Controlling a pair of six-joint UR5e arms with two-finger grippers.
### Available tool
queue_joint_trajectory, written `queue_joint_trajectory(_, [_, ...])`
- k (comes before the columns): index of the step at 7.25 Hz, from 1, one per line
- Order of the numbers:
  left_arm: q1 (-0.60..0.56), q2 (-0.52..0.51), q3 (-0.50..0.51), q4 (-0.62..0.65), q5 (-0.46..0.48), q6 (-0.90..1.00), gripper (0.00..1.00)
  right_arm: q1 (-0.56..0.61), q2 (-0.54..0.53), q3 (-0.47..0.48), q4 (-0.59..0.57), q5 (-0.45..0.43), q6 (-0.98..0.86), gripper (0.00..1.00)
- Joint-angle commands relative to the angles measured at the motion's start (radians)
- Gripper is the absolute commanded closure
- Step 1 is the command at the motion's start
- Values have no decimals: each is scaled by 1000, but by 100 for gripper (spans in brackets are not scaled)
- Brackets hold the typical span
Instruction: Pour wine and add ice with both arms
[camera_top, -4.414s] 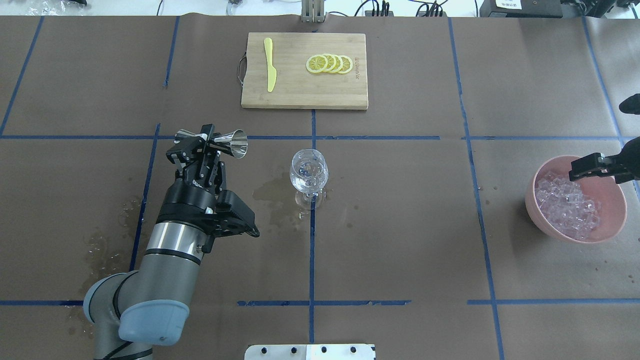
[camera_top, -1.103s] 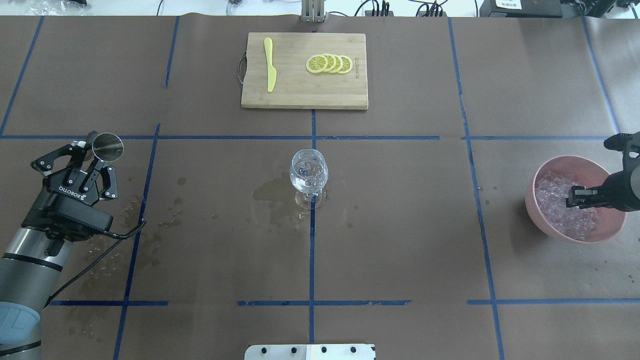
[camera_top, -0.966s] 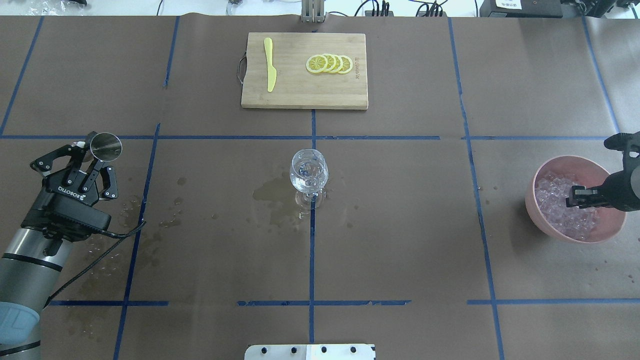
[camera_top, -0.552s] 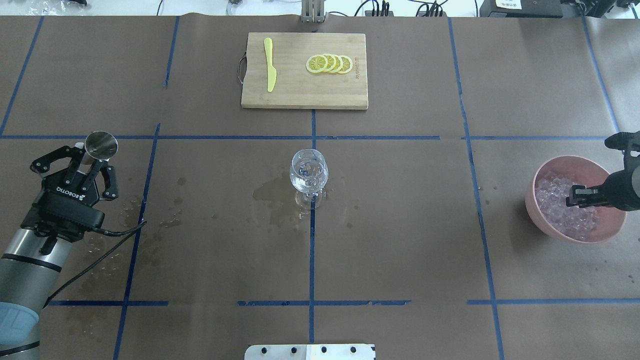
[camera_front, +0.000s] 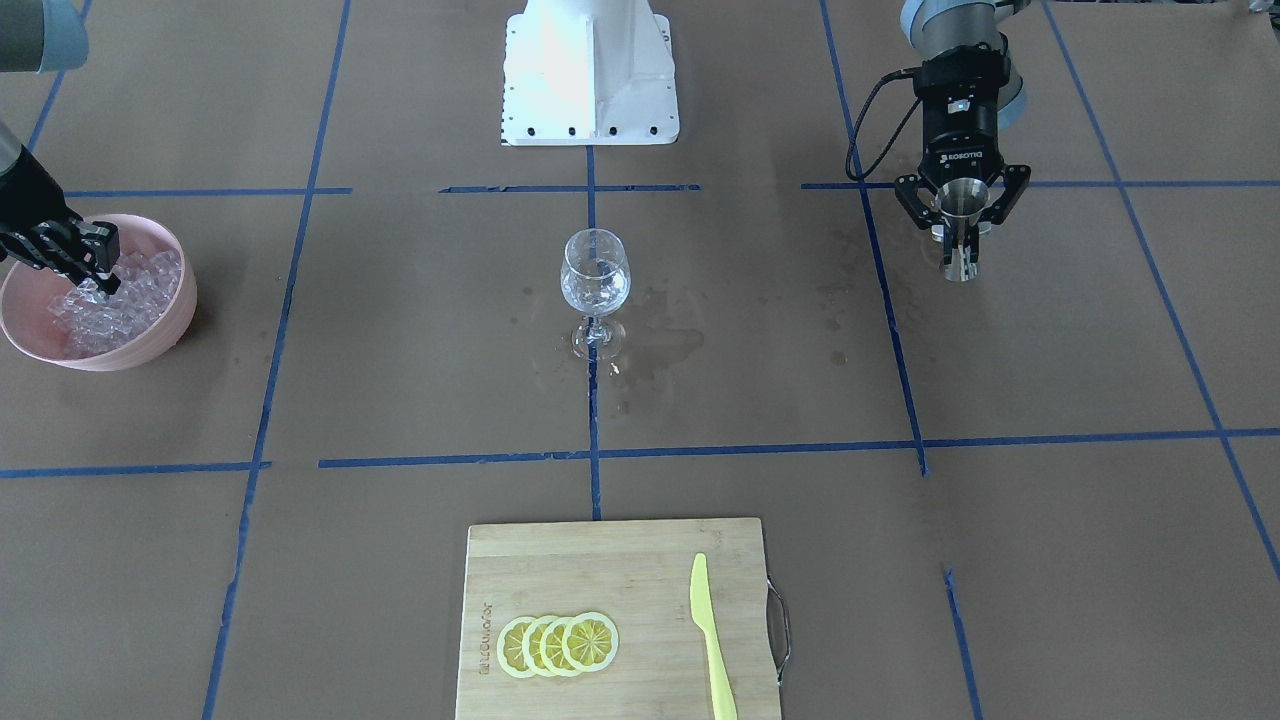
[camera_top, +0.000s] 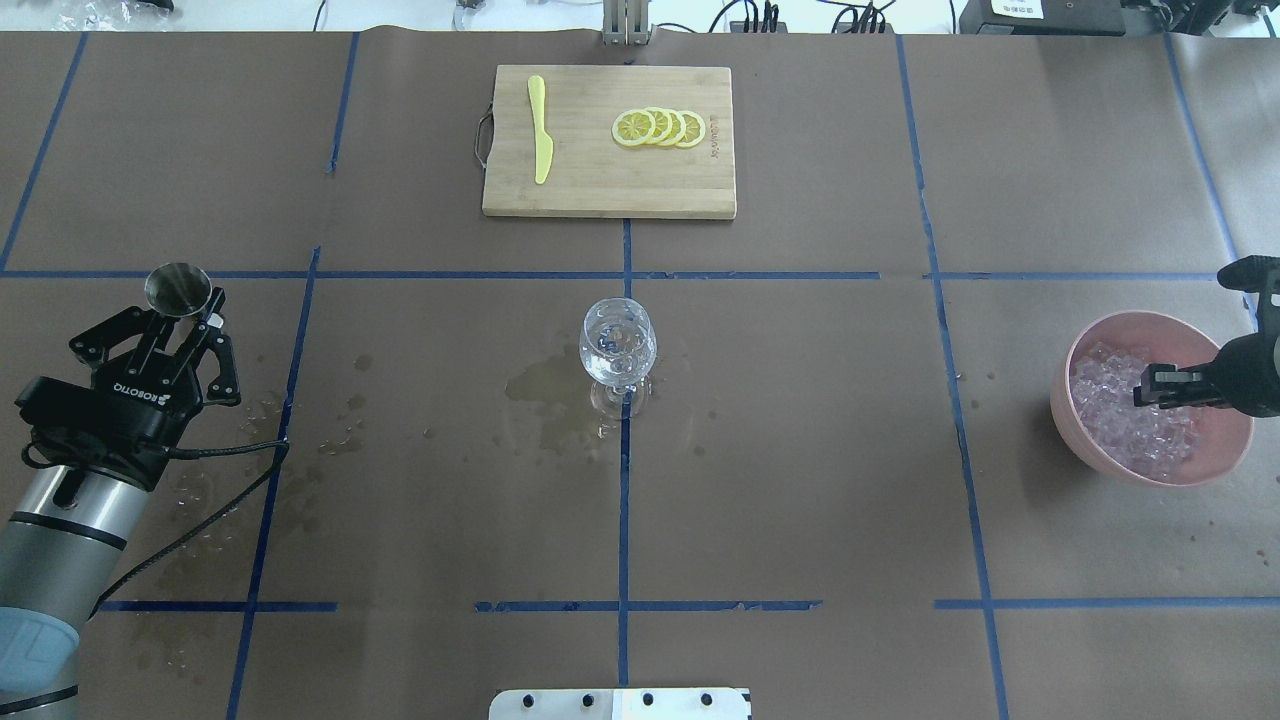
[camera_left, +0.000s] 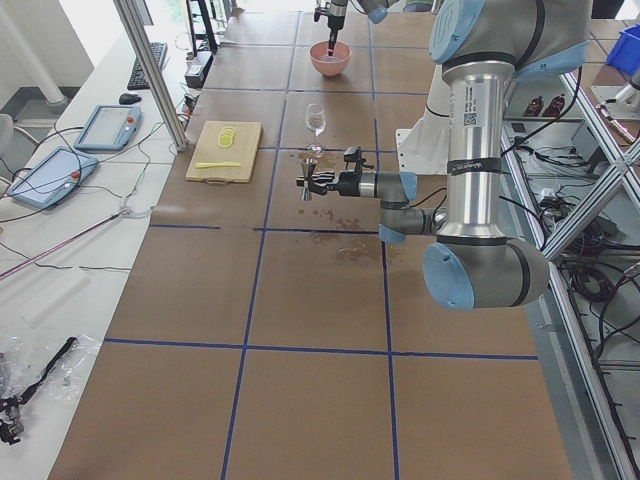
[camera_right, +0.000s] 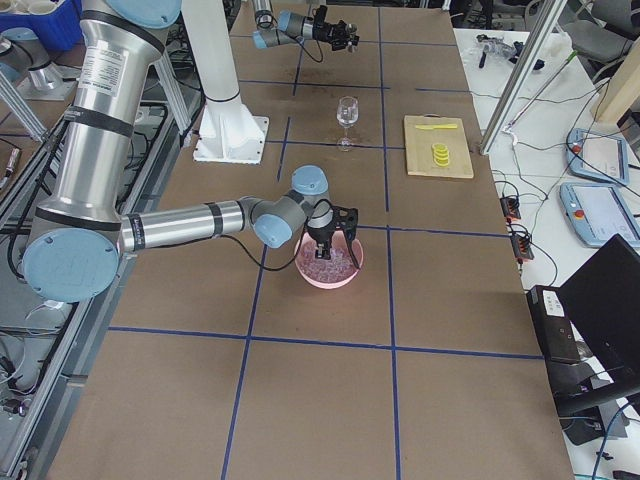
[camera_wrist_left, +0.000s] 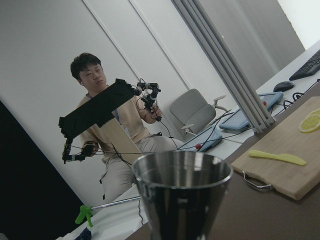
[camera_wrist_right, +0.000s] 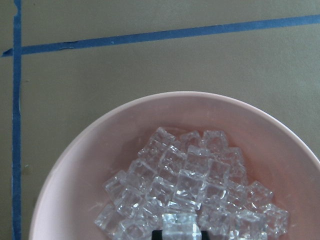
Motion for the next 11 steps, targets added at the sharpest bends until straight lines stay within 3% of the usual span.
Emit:
queue_joint_trajectory(1, [4, 0, 16, 1, -13, -212, 100, 7, -1, 49, -1, 4, 1, 100])
queue_joint_trajectory(3, [8, 0, 33, 1, -11, -342, 100, 40, -5, 121, -7, 14, 1, 100])
queue_joint_trajectory(6, [10, 0, 102, 1, 27, -379, 100, 100, -7, 198, -7, 38, 1, 100])
queue_joint_trajectory(11, [27, -2, 186, 13, 24, -693, 100, 100, 8, 233, -4, 52, 24, 100])
